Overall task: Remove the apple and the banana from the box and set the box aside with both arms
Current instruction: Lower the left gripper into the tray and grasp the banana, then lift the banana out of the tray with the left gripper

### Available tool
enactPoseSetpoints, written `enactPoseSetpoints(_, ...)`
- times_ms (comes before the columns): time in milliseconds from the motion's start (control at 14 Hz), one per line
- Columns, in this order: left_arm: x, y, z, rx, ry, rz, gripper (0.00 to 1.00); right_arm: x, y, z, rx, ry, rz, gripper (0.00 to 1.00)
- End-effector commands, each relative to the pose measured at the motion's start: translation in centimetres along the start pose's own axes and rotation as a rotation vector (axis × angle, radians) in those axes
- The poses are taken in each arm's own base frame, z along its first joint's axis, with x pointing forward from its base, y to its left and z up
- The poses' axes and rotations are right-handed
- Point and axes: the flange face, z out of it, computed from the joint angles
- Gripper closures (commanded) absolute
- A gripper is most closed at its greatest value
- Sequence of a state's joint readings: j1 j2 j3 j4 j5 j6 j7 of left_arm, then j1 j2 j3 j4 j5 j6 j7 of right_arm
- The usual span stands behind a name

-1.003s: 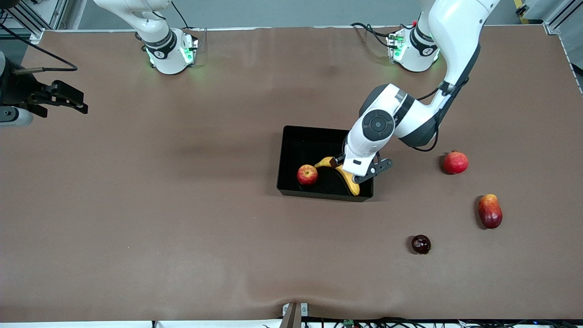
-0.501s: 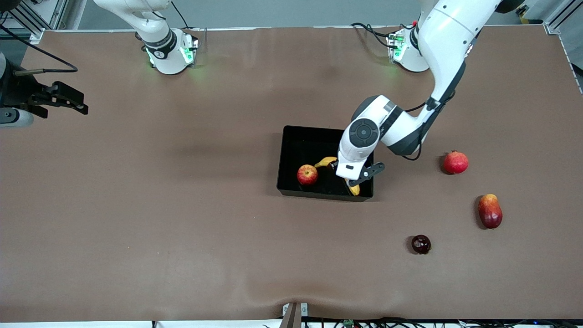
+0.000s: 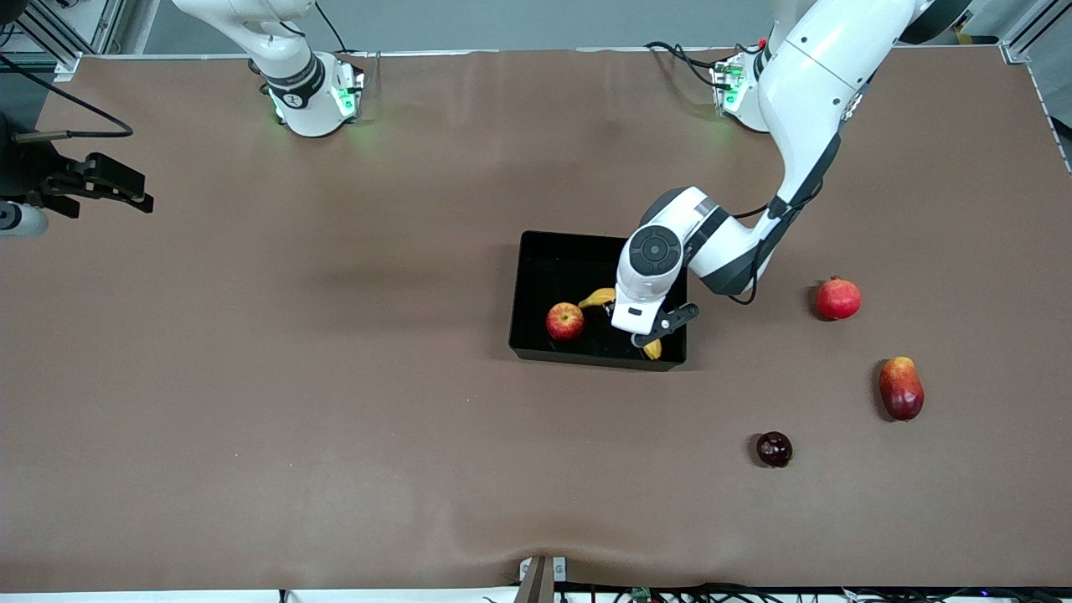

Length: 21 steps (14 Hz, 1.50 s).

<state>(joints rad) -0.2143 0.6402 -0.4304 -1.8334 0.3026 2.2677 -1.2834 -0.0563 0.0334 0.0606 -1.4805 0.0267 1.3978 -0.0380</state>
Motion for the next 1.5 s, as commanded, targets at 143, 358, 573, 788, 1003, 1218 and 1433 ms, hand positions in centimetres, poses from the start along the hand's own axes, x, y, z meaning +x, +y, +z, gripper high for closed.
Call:
enactPoseSetpoints(143, -0.3, 0.8, 1.3, -0.014, 0.023, 0.003, 0.0, 0.2, 0.1, 0.4, 0.004, -0.011, -0.012, 0.0)
enactPoseSetpoints(358, -0.4, 0.9, 2.0, -0.021, 0.032, 0.003, 0.0, 0.6, -0.3, 0.9, 0.004, -0.019, -0.018, 0.0)
enactPoseSetpoints(573, -0.5, 1.0, 2.5, -0.022, 0.032, 0.005, 0.09, 0.9, -0.7, 1.2, 0.004, -0.021, -0.019, 0.0)
enactPoseSetpoints(788, -0.4, 1.1, 2.6, -0.026, 0.031, 0.004, 0.31, 0.9, -2.9, 1.3, -0.001, -0.022, -0.037, 0.0)
enactPoseSetpoints(1003, -0.3, 1.1, 2.3, -0.029, 0.034, 0.003, 0.72, 0.9, -2.9, 1.3, -0.001, -0.024, -0.034, 0.0)
enactPoseSetpoints(1218, -0.2, 1.2, 1.7, -0.029, 0.04, 0.003, 1.0, 0.9, -3.0, 1.3, -0.002, -0.025, -0.035, 0.0)
enactPoseSetpoints(1433, 0.0, 1.0, -0.3, -0.015, 0.059, -0.004, 1.0, 0.9, -2.9, 1.4, -0.001, -0.027, -0.035, 0.0)
